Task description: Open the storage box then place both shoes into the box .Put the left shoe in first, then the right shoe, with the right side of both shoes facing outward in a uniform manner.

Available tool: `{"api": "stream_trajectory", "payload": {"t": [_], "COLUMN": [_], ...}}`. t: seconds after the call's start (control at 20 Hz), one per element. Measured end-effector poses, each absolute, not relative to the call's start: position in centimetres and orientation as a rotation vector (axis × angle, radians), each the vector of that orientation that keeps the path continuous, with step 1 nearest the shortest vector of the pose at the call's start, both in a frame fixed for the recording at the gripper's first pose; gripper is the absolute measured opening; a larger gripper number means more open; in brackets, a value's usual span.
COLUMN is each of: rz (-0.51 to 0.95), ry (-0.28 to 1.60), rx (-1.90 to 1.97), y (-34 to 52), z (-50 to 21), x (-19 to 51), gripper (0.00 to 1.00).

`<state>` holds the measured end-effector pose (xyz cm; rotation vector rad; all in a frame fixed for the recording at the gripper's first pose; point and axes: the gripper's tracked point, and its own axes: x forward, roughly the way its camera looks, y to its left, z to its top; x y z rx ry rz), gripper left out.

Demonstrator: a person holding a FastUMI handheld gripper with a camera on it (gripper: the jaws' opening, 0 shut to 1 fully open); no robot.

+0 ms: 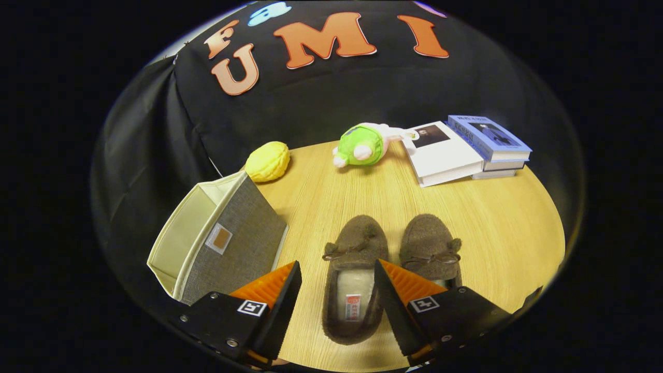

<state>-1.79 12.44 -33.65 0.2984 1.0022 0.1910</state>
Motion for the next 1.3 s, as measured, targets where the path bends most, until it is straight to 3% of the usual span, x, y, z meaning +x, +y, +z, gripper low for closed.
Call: {"api": "stream_trajectory", "payload": {"t": [0.35, 0.65, 0.75, 0.8, 1.1, 1.3], "rz": [0.128, 0.071, 0.027, 0.015, -0.020, -0.012], "ry": [1.082, 1.087, 1.093, 1.094, 1.087, 1.046], "rx": [0.306, 0.167, 0.115, 0.122, 0.243, 0.346], "y": [10.9, 10.8, 10.2, 10.3, 10.4, 11.2], "z": [-38.6, -41.6, -42.6, -42.9, -42.4, -39.6], "x": [-2.9, -1.8, -1.7, -1.6, -1.0, -0.3], "gripper": [0.74, 0.57, 0.46, 0.35, 0.06, 0.05]}}
